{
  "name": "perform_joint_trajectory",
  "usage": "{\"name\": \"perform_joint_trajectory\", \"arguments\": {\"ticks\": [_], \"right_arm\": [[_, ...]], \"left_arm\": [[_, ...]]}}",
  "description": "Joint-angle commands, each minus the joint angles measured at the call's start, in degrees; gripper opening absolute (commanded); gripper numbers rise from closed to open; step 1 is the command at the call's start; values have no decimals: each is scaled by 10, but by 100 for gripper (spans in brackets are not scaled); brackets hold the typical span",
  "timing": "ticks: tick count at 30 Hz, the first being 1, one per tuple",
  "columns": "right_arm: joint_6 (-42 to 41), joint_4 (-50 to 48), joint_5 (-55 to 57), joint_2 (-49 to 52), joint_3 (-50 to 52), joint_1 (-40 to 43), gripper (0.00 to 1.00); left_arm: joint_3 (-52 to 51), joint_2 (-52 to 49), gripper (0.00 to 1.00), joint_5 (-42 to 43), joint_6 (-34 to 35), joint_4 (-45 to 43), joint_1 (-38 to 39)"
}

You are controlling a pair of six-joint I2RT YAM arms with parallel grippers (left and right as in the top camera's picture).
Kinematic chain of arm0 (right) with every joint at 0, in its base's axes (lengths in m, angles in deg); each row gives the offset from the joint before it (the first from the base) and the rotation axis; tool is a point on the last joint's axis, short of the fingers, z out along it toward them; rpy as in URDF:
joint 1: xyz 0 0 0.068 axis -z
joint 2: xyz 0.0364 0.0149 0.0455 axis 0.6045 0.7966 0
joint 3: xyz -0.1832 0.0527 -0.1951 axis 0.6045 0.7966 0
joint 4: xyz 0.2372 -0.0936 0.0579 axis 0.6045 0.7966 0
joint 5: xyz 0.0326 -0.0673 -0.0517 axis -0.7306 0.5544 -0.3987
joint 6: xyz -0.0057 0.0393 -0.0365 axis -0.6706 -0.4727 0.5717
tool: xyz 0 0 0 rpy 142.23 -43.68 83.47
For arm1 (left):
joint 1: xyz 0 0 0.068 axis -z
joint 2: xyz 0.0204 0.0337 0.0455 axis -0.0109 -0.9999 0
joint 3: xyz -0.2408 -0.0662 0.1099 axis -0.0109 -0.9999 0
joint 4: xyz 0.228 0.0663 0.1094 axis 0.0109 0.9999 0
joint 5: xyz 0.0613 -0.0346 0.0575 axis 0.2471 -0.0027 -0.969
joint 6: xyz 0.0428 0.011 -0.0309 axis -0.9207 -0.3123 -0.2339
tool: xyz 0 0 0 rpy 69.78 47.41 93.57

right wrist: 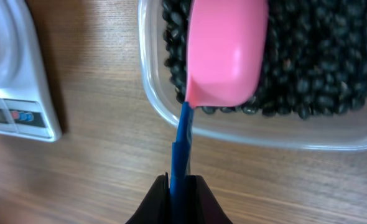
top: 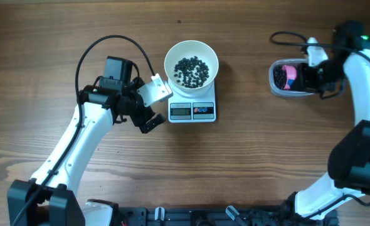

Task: Scoop item into bowl and weigh 150g on scale
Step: 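Lower the pink scoop into the bean tub with the right gripper, then lift the filled scoop and carry it toward the white bowl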

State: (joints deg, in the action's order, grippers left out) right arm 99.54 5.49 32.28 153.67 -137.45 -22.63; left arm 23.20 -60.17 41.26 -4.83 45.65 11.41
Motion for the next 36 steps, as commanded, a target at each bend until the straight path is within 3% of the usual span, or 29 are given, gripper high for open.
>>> {"name": "perform_joint_trajectory", "arguments": {"ticks": [1, 16, 23, 27, 29, 36], "right_arm": [[43, 26, -122, 18, 5, 56, 4], [99, 28, -295, 19, 5, 226, 4], [154, 64, -419, 19, 5, 203, 4], [150, 61, -493, 19, 5, 137, 4], [110, 32, -517, 19, 5, 90, 4], [-210, -249, -460, 19, 5, -106, 4]], "left_arm": [[2, -4, 100, 13, -7, -2, -2], [2, -4, 100, 13, -7, -2, -2], [2, -4, 100, 13, -7, -2, -2], [2, -4, 100, 13, -7, -2, -2], [2, -4, 100, 13, -7, -2, -2], [2, -4, 100, 13, -7, -2, -2]]}}
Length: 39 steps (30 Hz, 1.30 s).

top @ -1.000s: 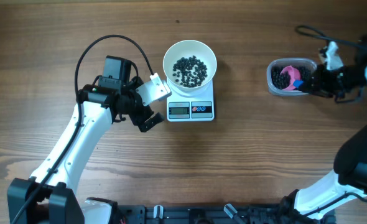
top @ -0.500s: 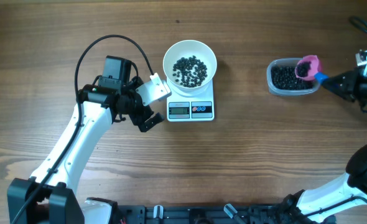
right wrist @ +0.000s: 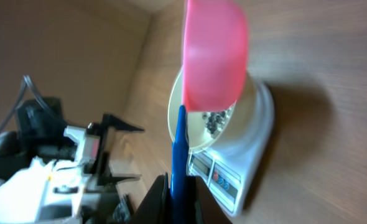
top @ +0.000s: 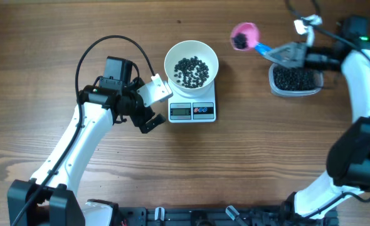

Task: Scoop item into bowl and weigh 150g on scale
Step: 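Lift the filled scoop and carry it toward the white bowl, then tip the scoop over the white bowl to pour beans in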

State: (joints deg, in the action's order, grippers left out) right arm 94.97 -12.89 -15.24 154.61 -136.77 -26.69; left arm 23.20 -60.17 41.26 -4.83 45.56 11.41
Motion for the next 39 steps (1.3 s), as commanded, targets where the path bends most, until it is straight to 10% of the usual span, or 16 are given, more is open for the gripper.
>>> {"name": "perform_joint_trajectory", "arguments": {"ticks": [1, 17, 39], "right_arm": [[-186, -85, 28, 9, -2, -82, 4], [-170, 12, 527, 6, -84, -305, 4], [69, -16, 748, -16, -101, -418, 4]], "left_arm": [[2, -4, 100, 13, -7, -1, -2], [2, -4, 100, 13, -7, -1, -2], [2, -4, 100, 13, -7, -1, -2]]}}
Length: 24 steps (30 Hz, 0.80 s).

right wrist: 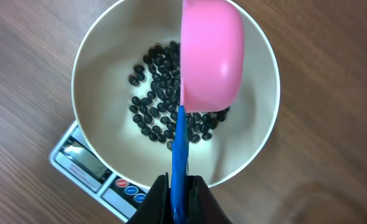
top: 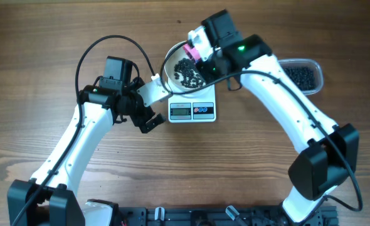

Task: Scoop item into bowl and weigh 150g on scale
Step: 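Tip the scoop over the white bowl to pour beans in, then return the scoop to the tub and dip it into the beans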

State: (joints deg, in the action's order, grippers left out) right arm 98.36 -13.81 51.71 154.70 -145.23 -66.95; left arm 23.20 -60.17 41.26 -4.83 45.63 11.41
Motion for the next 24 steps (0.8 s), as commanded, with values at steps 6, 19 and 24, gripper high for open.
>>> {"name": "perform_joint_trajectory", "arguments": {"ticks": [6, 19, 24], "right_arm": [[13, -12, 76, -18, -16, -9, 4], [-173, 95, -111, -171, -16, 237, 4], [-147, 209, -87, -181, -10, 350, 5]], "left_arm": [[2, -4, 100, 13, -7, -2, -2], [2, -4, 100, 13, -7, -2, -2], [2, -4, 100, 13, -7, -2, -2]]}}
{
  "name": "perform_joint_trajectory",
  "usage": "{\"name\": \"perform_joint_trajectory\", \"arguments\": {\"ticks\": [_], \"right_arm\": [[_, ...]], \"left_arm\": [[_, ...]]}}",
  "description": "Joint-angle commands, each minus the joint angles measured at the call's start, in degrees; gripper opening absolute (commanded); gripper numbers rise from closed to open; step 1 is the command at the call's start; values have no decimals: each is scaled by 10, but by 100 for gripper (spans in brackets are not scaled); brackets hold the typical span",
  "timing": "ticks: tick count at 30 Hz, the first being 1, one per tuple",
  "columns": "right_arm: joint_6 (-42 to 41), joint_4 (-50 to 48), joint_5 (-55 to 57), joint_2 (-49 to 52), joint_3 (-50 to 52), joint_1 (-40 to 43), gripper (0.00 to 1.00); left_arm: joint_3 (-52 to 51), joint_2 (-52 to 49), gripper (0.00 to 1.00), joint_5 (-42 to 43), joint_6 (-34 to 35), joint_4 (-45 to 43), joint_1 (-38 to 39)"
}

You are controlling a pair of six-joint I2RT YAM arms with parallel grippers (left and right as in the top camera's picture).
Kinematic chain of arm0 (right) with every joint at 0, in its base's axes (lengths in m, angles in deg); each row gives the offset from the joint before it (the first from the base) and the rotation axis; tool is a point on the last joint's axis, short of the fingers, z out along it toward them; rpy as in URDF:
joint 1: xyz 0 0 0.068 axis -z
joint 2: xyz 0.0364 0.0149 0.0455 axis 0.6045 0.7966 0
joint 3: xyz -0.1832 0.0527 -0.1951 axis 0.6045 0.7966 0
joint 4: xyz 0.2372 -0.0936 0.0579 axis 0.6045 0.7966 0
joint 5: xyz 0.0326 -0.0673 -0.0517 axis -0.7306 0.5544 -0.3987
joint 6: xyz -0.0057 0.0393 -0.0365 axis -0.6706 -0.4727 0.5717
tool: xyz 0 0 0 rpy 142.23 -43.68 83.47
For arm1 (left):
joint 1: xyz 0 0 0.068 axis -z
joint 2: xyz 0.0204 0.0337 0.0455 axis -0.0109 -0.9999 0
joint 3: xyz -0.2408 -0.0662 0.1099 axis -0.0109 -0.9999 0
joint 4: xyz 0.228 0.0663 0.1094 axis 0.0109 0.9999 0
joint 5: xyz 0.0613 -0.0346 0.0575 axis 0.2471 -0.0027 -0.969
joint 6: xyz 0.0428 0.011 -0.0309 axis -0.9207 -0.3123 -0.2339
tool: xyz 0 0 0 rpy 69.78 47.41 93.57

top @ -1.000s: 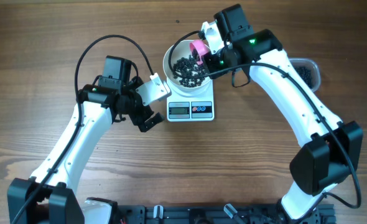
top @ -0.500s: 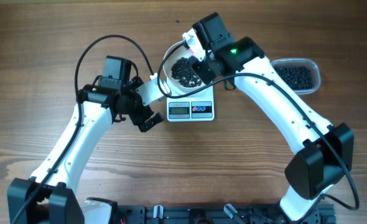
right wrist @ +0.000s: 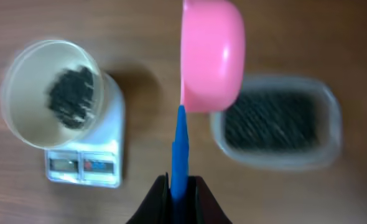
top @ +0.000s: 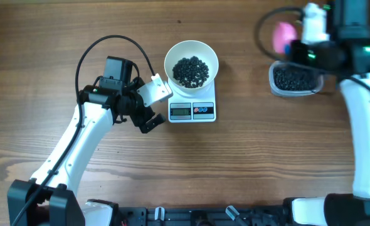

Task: Scoop item into bowl and weigh 150g on scale
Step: 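Return the scoop to the tub and dip it into the beans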

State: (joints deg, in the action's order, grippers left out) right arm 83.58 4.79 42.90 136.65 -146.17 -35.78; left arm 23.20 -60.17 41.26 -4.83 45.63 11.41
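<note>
A white bowl [top: 191, 61] holding a heap of black beans stands on the white scale [top: 192, 110]. My right gripper [top: 301, 50] is shut on the blue handle [right wrist: 180, 146] of the pink scoop [right wrist: 211, 56]. It holds the scoop high, just left of and above the clear container of beans [top: 293, 80]. The right wrist view is blurred and shows the bowl [right wrist: 53, 93], the scale [right wrist: 84, 167] and the container [right wrist: 277, 121] below. My left gripper [top: 152, 105] stands open just left of the scale, with nothing between its fingers.
A black cable [top: 110, 44] loops over the table behind the left arm. The wooden table [top: 248, 163] extends in front of the scale. The right arm [top: 360, 113] runs down the right edge.
My right gripper has moved with the scoop from over the bowl to the right, above the bean container. The bean heap in the bowl is bigger. The left arm is unchanged.
The scoop was first down in the bean container. It was then lifted with beans in it, between container and bowl, and then stood over the bowl. Now it is back by the container and the bowl holds more beans. The left arm stayed put throughout.
</note>
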Motion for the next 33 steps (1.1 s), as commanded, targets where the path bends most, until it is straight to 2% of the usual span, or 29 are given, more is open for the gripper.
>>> {"name": "perform_joint_trajectory", "arguments": {"ticks": [1, 7, 17, 21, 25, 30, 33], "right_arm": [[10, 35, 23, 1, 11, 56, 4], [13, 15, 121, 28, 89, 69, 4], [14, -6, 131, 145, 104, 68, 4], [29, -9, 72, 162, 104, 68, 4], [43, -12, -43, 165, 104, 70, 4], [41, -11, -118, 165, 104, 83, 4], [26, -11, -126, 165, 104, 98, 4]], "left_arm": [[2, -4, 100, 13, -7, -2, -2], [2, -4, 100, 13, -7, -2, -2], [2, -4, 100, 13, -7, -2, -2], [2, -4, 100, 13, -7, -2, -2], [2, -4, 100, 13, -7, -2, -2], [2, -4, 100, 13, -7, -2, -2], [2, -4, 100, 13, -7, -2, -2]]}}
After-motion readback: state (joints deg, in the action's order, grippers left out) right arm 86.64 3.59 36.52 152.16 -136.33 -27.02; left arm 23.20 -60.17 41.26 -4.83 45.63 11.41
